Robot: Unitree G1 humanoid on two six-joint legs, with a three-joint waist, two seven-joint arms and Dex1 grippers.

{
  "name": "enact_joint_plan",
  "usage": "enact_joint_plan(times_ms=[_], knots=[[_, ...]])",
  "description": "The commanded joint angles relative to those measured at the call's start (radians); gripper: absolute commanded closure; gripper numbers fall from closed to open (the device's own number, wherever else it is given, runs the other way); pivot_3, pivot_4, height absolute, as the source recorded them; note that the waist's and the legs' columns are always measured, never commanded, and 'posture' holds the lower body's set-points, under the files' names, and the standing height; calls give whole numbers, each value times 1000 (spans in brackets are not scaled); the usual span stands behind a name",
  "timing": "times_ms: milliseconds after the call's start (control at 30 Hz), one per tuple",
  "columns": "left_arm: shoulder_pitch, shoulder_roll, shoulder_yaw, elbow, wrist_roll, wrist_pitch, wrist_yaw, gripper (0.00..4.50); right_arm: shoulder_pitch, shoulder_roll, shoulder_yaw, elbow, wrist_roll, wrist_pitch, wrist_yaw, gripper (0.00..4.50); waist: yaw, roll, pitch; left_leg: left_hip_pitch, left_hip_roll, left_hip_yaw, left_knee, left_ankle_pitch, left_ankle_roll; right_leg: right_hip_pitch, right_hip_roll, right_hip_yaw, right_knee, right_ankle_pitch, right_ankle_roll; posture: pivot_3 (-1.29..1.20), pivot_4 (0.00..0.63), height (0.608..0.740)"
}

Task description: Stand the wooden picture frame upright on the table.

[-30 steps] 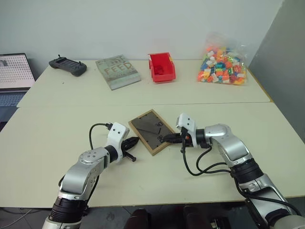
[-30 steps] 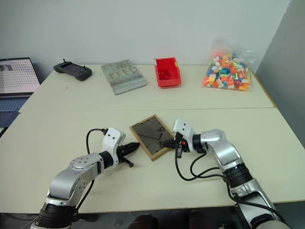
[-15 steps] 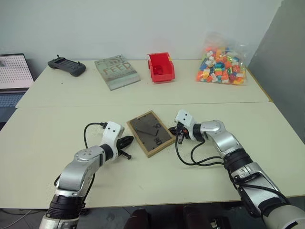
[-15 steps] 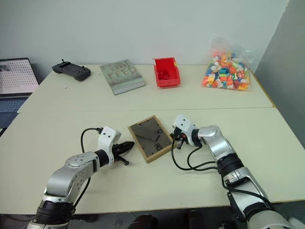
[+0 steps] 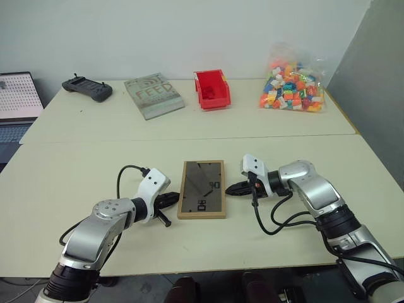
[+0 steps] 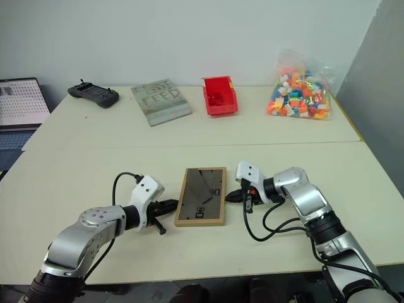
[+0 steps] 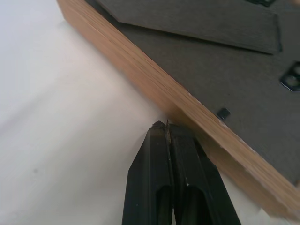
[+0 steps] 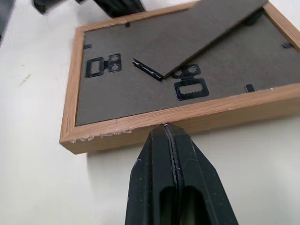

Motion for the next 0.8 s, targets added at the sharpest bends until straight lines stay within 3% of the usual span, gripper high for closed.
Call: enact_joint_plan(times_ms=[33,167,333,433,600,800], knots=[[63,100,59,-48,-77,17,-127,4425,-28,-45,-50,58,-43,-70,-71,4500,0,0,0,0,0,0,0,0,0,0,0,0,0,0,0,0,150,740],[86,162,129,35,-115,-22,-197,4425,-12,-52,-59,59,-40,-82,-89,4500,-5,1,0,0,0,0,-1,0,0,0,0,0,0,0,0,0,150,740],[3,136,322,190,-451,357,-258,3440,8,-15,-58,36,-32,-66,-122,4500,-8,0,0,0,1,-1,0,-2,4,0,1,-1,1,0,0,0,150,740],[-55,97,386,279,-561,567,-214,2840,18,-2,-51,25,-38,-64,-129,4500,-7,0,0,-1,0,-1,1,-2,4,0,0,-2,1,0,0,0,150,740],[-129,40,414,405,-593,743,-143,1759,45,3,-43,-30,-35,-36,-126,4500,-8,0,0,0,0,-2,1,-2,3,0,0,-2,1,0,0,0,150,740],[-146,-5,337,461,-561,722,-131,463,80,5,-29,-112,-27,12,-115,4500,-10,0,0,0,0,-1,0,0,-1,-1,0,-1,1,0,0,0,150,740]])
